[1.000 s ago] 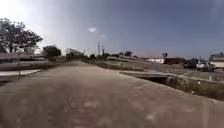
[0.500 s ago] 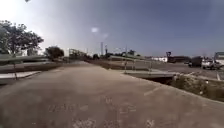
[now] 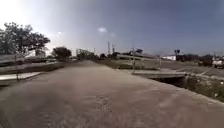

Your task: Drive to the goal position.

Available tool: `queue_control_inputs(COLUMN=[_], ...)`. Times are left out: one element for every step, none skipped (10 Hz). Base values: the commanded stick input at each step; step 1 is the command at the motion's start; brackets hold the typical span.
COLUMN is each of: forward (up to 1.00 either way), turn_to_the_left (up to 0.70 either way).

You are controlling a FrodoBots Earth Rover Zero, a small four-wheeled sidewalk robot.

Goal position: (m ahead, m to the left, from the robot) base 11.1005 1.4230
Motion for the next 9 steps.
queue_control_inputs(forward=[1.0,1.0,1.0,1.0,1.0,1.0,1.0,1.0,1.0], turn_to_the_left=[-0.01,-0.01,-0.01,-0.01,-0.01,-0.01,-0.01,-0.03,-0.02])
